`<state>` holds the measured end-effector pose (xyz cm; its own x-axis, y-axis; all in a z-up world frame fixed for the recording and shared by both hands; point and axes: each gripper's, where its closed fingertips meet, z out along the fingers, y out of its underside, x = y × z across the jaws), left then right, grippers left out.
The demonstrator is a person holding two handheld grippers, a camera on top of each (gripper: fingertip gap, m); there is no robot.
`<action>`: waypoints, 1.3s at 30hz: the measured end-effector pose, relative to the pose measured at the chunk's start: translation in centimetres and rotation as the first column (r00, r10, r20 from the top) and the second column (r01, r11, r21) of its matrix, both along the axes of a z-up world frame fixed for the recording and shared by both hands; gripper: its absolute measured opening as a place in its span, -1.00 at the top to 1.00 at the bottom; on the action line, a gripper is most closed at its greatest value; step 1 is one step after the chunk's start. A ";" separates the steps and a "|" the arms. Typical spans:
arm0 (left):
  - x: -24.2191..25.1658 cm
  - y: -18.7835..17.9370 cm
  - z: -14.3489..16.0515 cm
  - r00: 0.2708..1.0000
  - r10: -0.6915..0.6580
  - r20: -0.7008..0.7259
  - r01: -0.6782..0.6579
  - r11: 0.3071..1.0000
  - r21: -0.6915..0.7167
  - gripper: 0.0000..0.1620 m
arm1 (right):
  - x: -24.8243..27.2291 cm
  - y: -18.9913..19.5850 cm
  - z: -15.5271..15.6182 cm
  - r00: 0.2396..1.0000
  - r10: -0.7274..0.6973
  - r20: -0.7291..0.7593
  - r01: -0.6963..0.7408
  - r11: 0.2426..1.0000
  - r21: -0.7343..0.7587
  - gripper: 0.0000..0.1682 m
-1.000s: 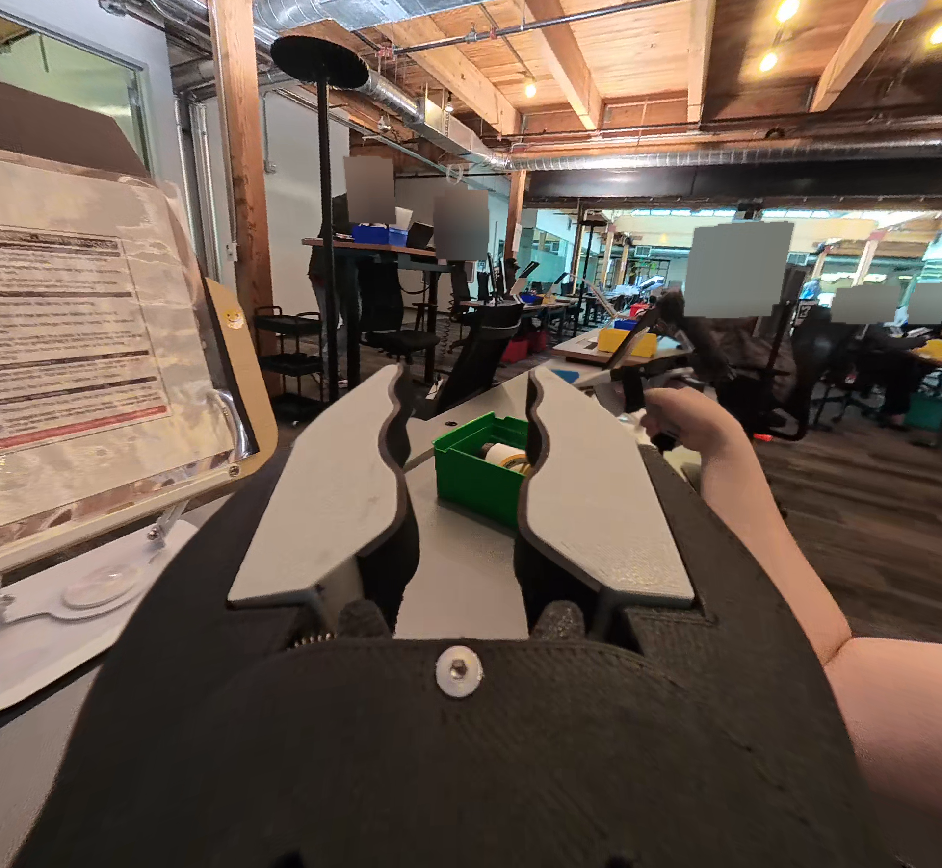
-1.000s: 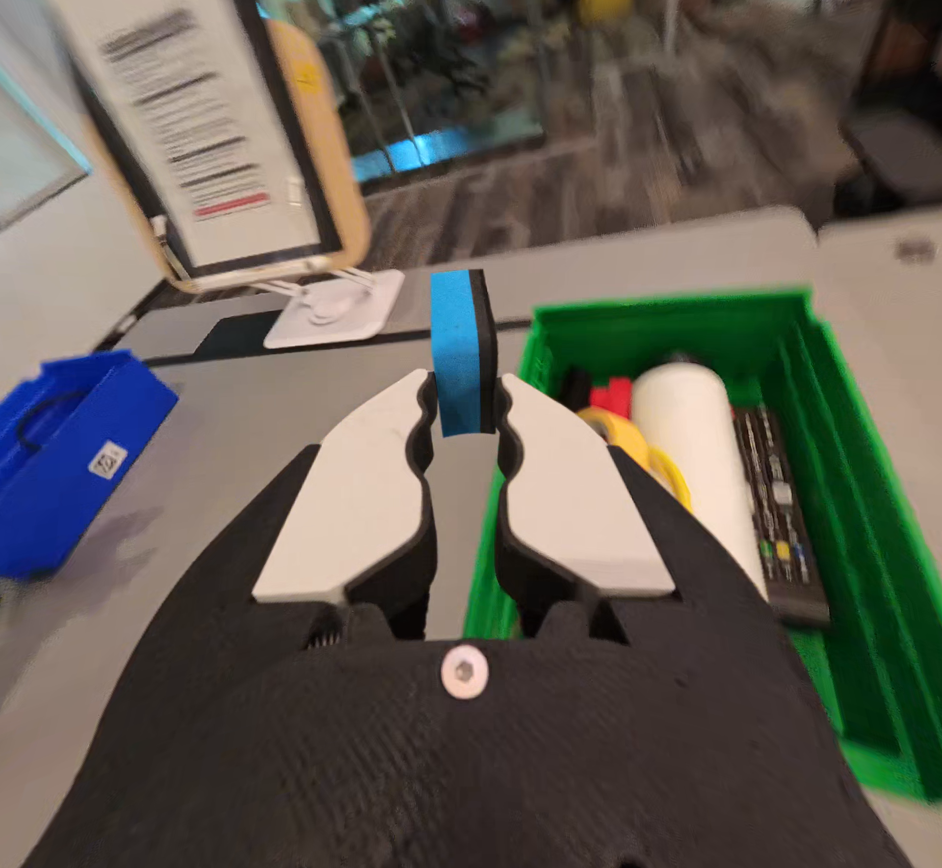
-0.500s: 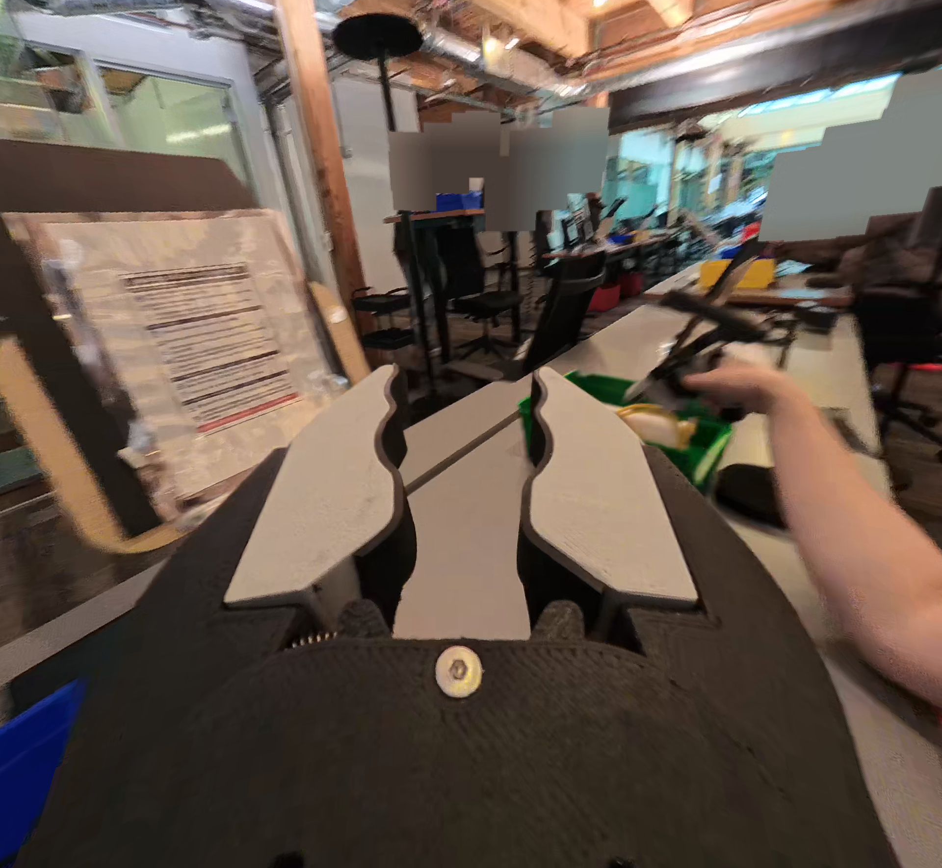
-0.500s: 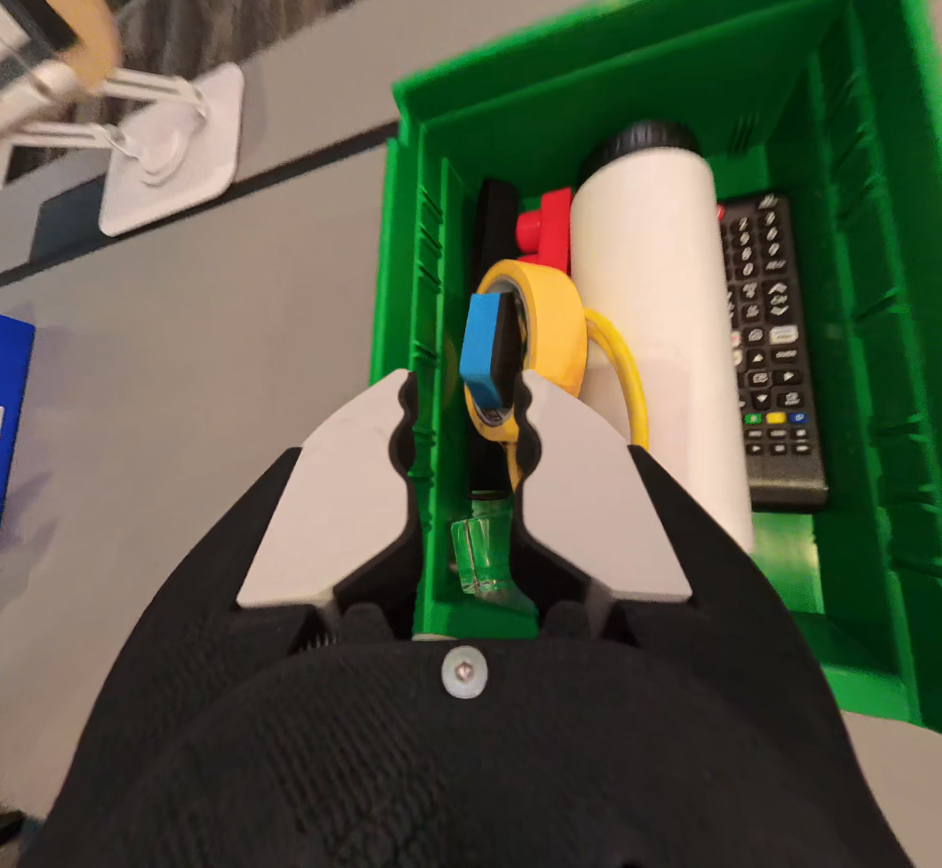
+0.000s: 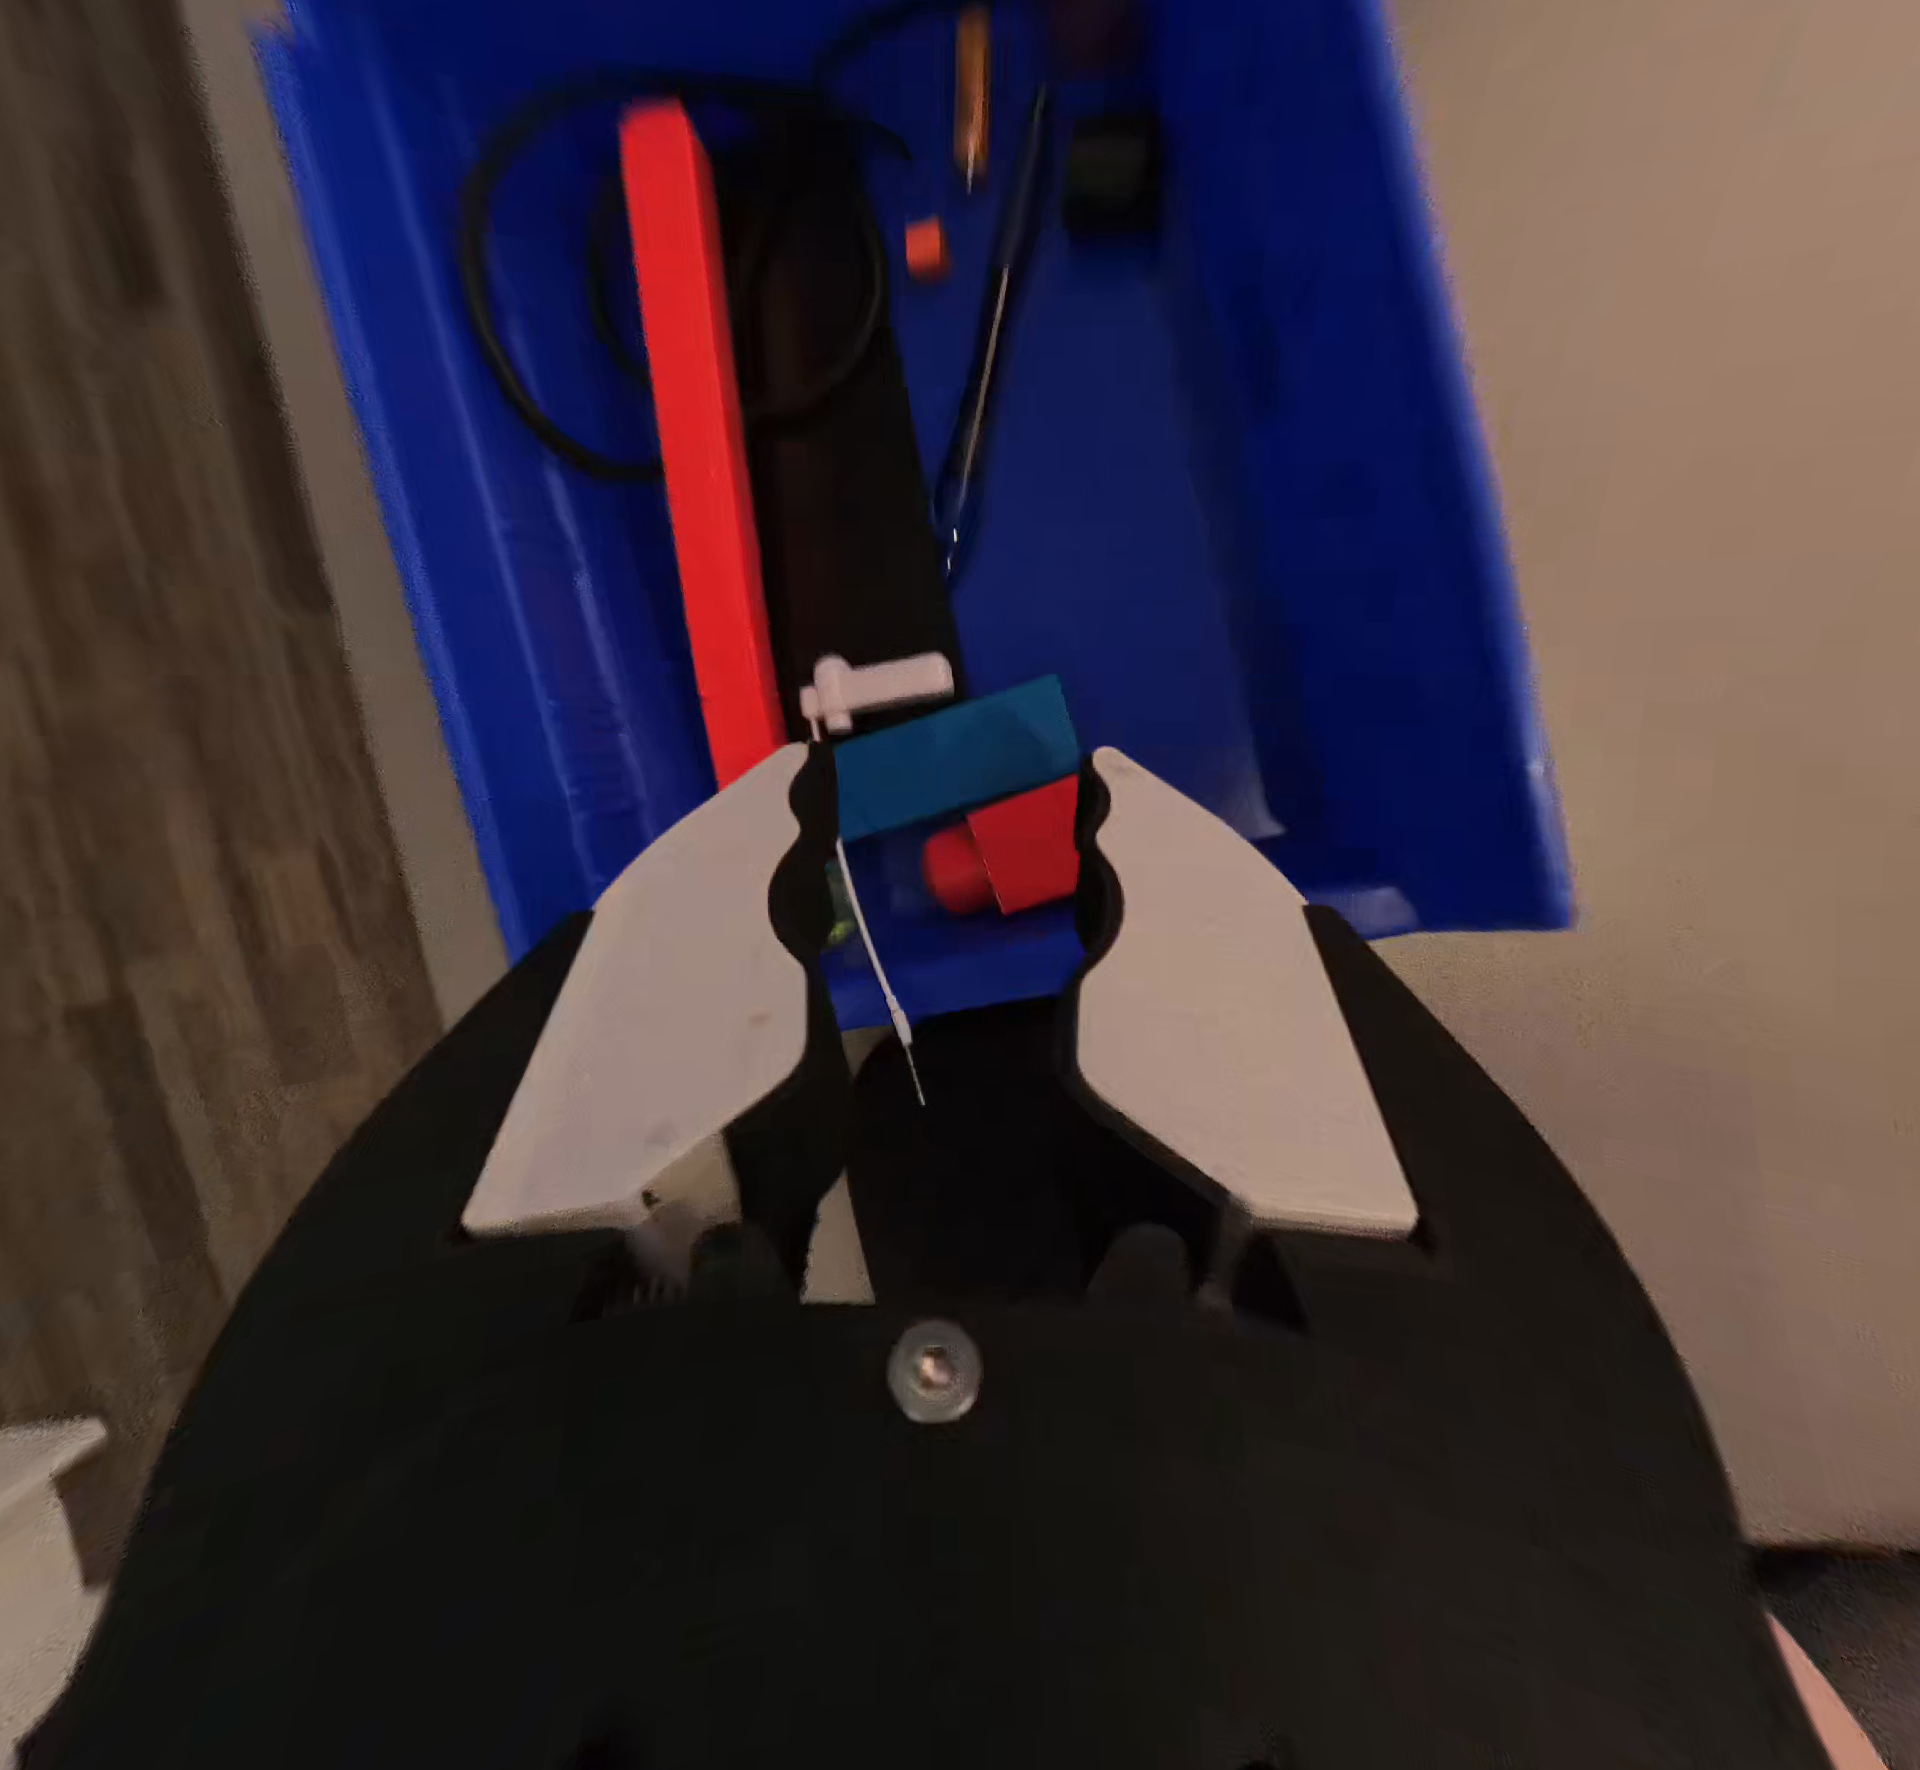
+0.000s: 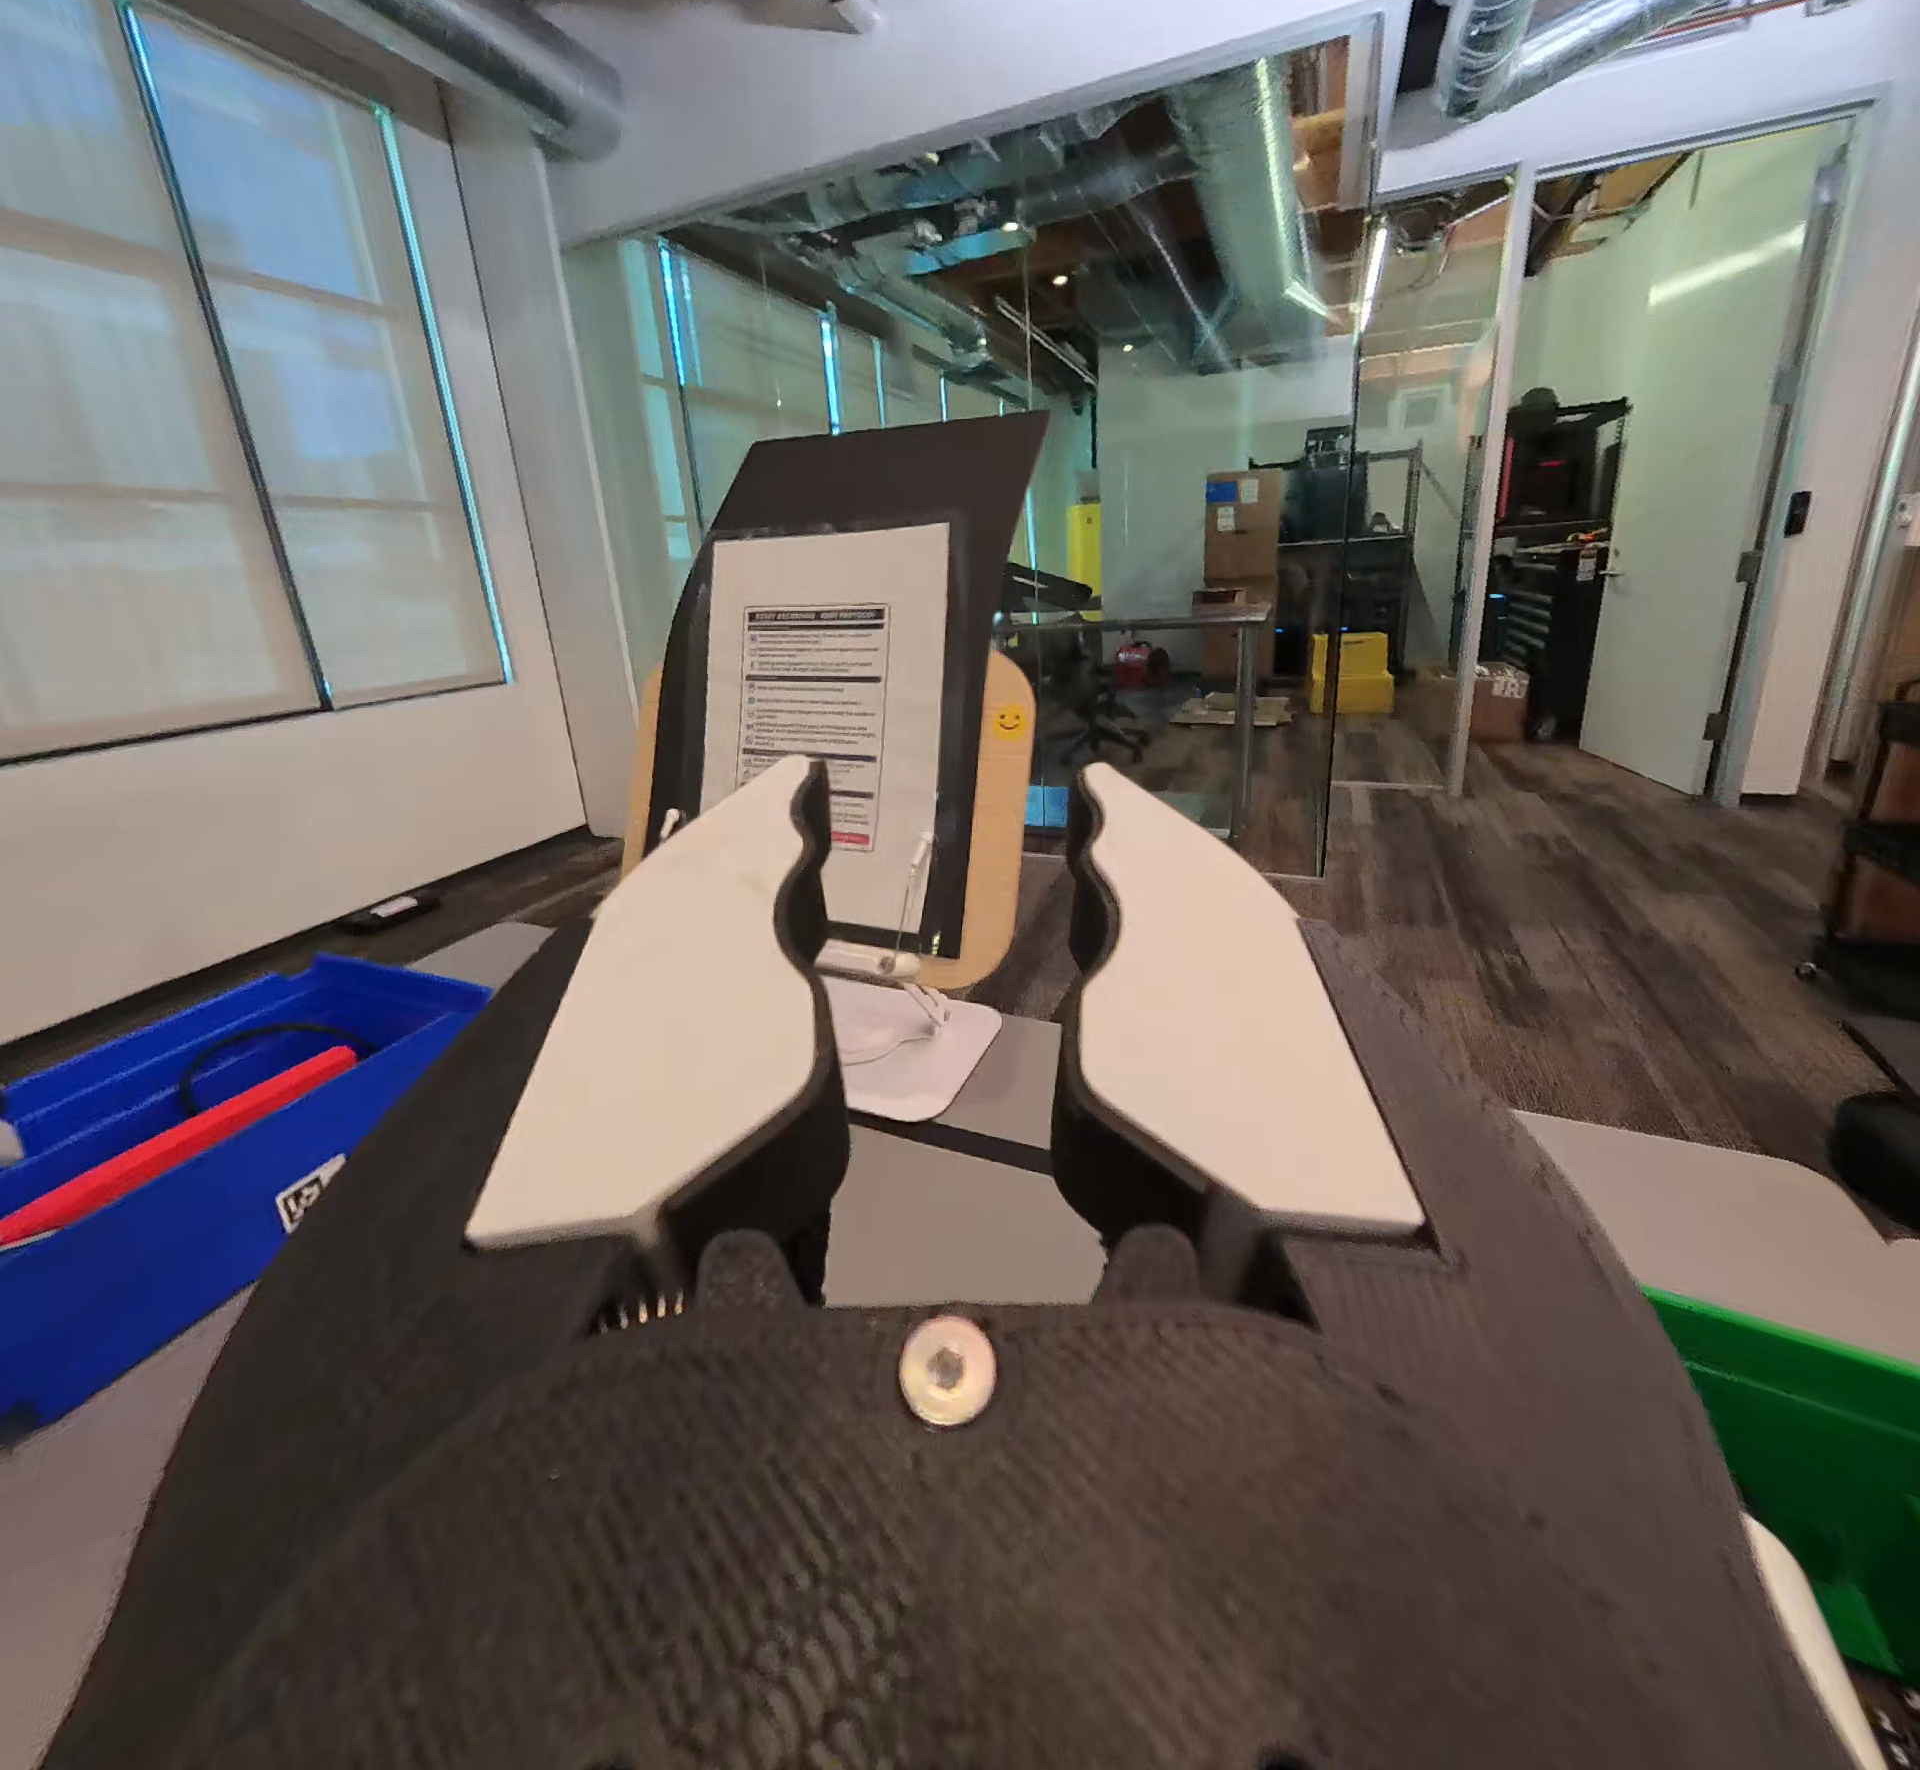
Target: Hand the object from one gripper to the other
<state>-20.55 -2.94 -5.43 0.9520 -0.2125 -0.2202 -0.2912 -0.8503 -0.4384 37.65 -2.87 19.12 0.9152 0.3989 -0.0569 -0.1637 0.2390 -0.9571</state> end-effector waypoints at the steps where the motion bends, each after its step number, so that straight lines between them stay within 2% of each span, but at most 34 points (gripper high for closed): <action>1: -0.6 -0.1 -1.6 0.999 0.025 0.032 -0.022 0.997 -0.079 0.49 | -0.6 0.3 -0.2 1.000 0.003 0.019 -0.003 1.000 -0.015 0.47; 5: -1.9 -0.7 -5.2 0.990 0.101 0.101 -0.073 0.965 -0.251 0.48 | -2.1 1.3 -1.3 0.997 0.015 0.074 -0.009 0.997 -0.074 0.46; 8: -1.4 -1.7 -6.2 0.987 0.097 0.128 -0.051 0.945 -0.323 0.42 | -2.4 1.6 -1.4 0.997 0.013 0.080 -0.007 0.997 -0.075 0.46; 9: -1.1 -2.2 -6.6 0.987 0.098 0.128 -0.047 0.933 -0.356 0.33 | -2.5 1.6 -1.4 0.997 0.017 0.081 -0.011 0.997 -0.078 0.46; 12: -1.2 -2.7 -7.4 0.990 0.114 0.078 -0.070 0.900 -0.431 0.28 | -2.7 1.9 -1.9 0.996 0.028 0.085 -0.019 0.994 -0.103 0.45; 16: -1.3 -2.3 -7.9 0.985 0.170 0.007 -0.147 0.874 -0.462 0.12 | -2.7 2.2 -2.2 0.995 0.026 0.093 -0.015 0.993 -0.120 0.45; 19: -1.1 -2.4 -7.9 0.985 0.174 -0.014 -0.160 0.865 -0.476 0.09 | -2.7 2.2 -2.3 0.995 0.031 0.097 -0.018 0.992 -0.126 0.45; 22: -1.2 -3.4 -8.5 0.983 0.179 -0.039 -0.172 0.828 -0.533 0.12 | -2.7 2.3 -2.5 0.995 0.037 0.095 -0.024 0.990 -0.137 0.45; 29: -0.9 -3.3 -10.1 0.966 0.256 0.045 -0.178 0.776 -0.604 0.17 | -3.2 2.3 -2.5 0.992 0.040 0.123 -0.022 0.990 -0.141 0.45; 34: -0.7 -3.3 -9.9 0.965 0.250 0.079 -0.153 0.781 -0.606 0.17 | -3.5 2.3 -2.5 0.989 0.039 0.142 -0.019 0.990 -0.139 0.45; 39: -1.4 -3.0 -8.3 0.978 0.207 -0.010 -0.178 0.816 -0.550 0.18 | -3.6 2.4 -2.6 0.987 0.030 0.157 -0.008 0.990 -0.140 0.46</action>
<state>-21.91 -5.97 -13.69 0.9926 -0.0948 -0.0760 -0.0866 -0.9907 0.1049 34.00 -0.52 16.53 0.9094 0.4146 0.0323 -0.0105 0.1007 -0.9949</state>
